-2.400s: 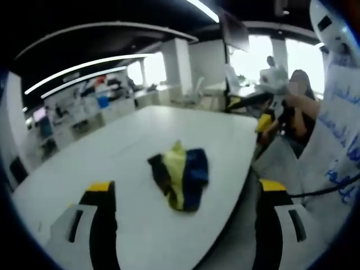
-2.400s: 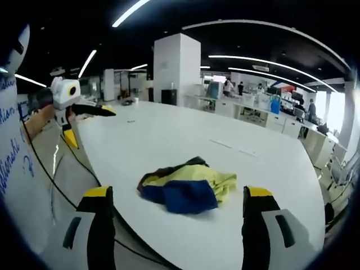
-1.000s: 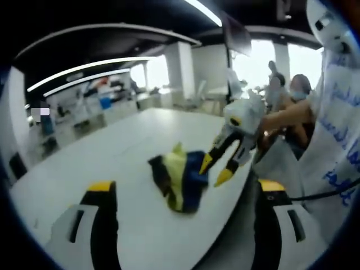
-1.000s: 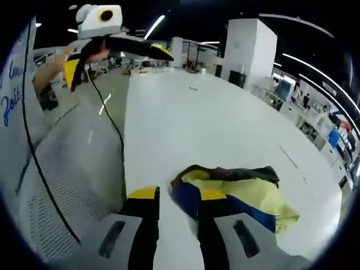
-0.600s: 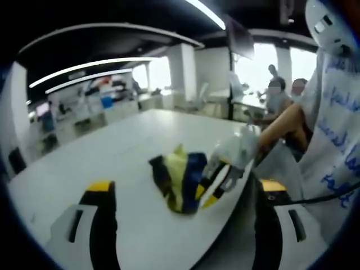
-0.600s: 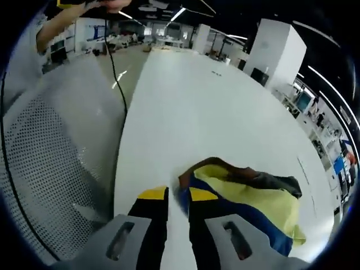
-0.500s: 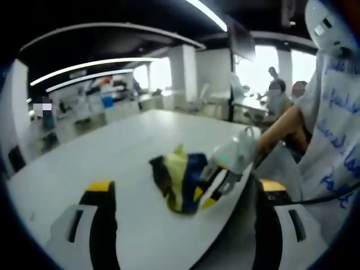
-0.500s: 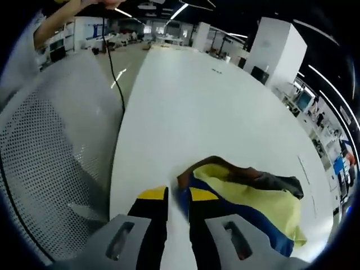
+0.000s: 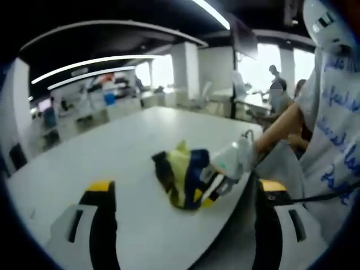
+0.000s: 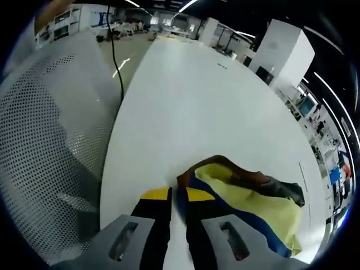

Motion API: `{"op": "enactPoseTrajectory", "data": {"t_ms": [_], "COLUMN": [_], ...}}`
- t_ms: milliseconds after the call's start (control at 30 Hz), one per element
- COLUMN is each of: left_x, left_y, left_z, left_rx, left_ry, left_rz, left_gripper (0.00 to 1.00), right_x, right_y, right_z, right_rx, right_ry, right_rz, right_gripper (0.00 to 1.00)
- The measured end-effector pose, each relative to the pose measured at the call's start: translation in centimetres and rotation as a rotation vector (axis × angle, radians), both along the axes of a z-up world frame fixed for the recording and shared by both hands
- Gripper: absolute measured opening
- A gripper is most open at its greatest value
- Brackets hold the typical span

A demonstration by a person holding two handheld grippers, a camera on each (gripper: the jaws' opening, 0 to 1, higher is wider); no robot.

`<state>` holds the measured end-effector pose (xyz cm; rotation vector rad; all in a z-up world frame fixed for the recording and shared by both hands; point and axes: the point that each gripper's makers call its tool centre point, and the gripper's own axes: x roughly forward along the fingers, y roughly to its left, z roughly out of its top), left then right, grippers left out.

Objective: Fold the garment on the visible template until the final outline fits inside the template.

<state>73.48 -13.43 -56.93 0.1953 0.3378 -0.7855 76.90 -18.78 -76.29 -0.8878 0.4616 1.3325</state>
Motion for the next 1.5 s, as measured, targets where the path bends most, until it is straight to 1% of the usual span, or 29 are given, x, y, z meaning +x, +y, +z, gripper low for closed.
{"op": "enactPoseTrajectory", "data": {"t_ms": [133,233,367,500,600,667,767,800,833,900,1000,1067,1200,1267,1300,1333,1367,1433,1467,1500], "left_x": [-0.1,-0.1,-0.2,-0.3,-0.3,-0.3,-0.3,-0.5,-0.5,-0.6,-0.3,0.0,0.4,0.5,0.6,0.8,1.3,1.8,2.2,2.4], "left_y": [0.1,0.3,0.4,0.4,0.4,0.4,0.1,-0.3,-0.6,-1.4,-1.9,-2.2,-3.0,-3.0,-3.0,-2.9,-2.7,-2.7,-2.7,-2.8], "left_z": [0.2,0.1,0.0,-0.1,-0.1,-0.2,-0.6,-0.8,-0.9,-1.0,-1.5,-1.7,-1.9,-2.4,-2.8,-2.9,-3.3,-3.6,-3.8,-3.8], "left_rx": [-0.005,-0.006,0.001,0.001,0.005,0.01,0.043,0.061,0.072,0.107,0.204,0.254,0.269,0.341,0.391,0.422,0.481,0.53,0.57,0.591], "left_ry": [-0.001,0.0,0.004,0.005,0.005,0.007,0.011,0.017,0.018,0.006,-0.005,-0.02,-0.031,-0.038,-0.046,-0.055,-0.068,-0.065,-0.079,-0.085], "left_rz": [-0.002,0.002,0.001,0.002,0.0,-0.005,-0.031,-0.059,-0.077,-0.128,-0.191,-0.209,-0.24,-0.282,-0.304,-0.312,-0.32,-0.33,-0.35,-0.368], "left_gripper": [0.99,0.99,0.99,0.99,0.99,0.98,0.96,0.95,0.95,0.95,0.93,0.92,0.89,0.84,0.8,0.76,0.75,0.77,0.76,0.75], "right_x": [0.1,0.5,0.7,0.9,0.9,1.1,1.3,1.0,1.2,1.3,1.4,1.4,1.1,0.7,0.6,0.5,0.2,0.0,-0.2,-0.3], "right_y": [-0.1,-0.2,-0.5,-0.7,-0.8,-1.0,-1.0,-0.9,-1.1,-1.4,-2.0,-2.3,-2.8,-3.1,-3.2,-3.3,-3.5,-3.8,-4.2,-4.3], "right_z": [-0.1,-0.1,-0.3,-0.4,-0.1,0.5,1.8,2.6,3.0,3.9,5.4,6.1,7.4,8.0,8.3,8.6,9.1,9.4,9.9,10.0], "right_rx": [-0.008,-0.018,-0.03,-0.035,-0.03,-0.018,0.035,0.062,0.067,0.087,0.118,0.13,0.158,0.182,0.192,0.199,0.211,0.218,0.224,0.226], "right_ry": [-0.006,-0.026,-0.027,-0.034,-0.036,-0.038,-0.035,-0.037,-0.042,-0.029,-0.029,-0.03,-0.043,-0.022,-0.019,-0.018,-0.016,-0.02,-0.023,-0.025], "right_rz": [0.0,0.003,0.0,-0.001,-0.006,-0.013,-0.024,0.002,-0.023,-0.031,-0.051,-0.061,-0.079,-0.095,-0.103,-0.108,-0.115,-0.12,-0.125,-0.126], "right_gripper": [0.06,0.05,0.05,0.03,0.02,0.01,0.01,0.01,0.01,0.01,0.01,0.01,0.01,0.01,0.01,0.01,0.01,0.01,0.01,0.01]}}
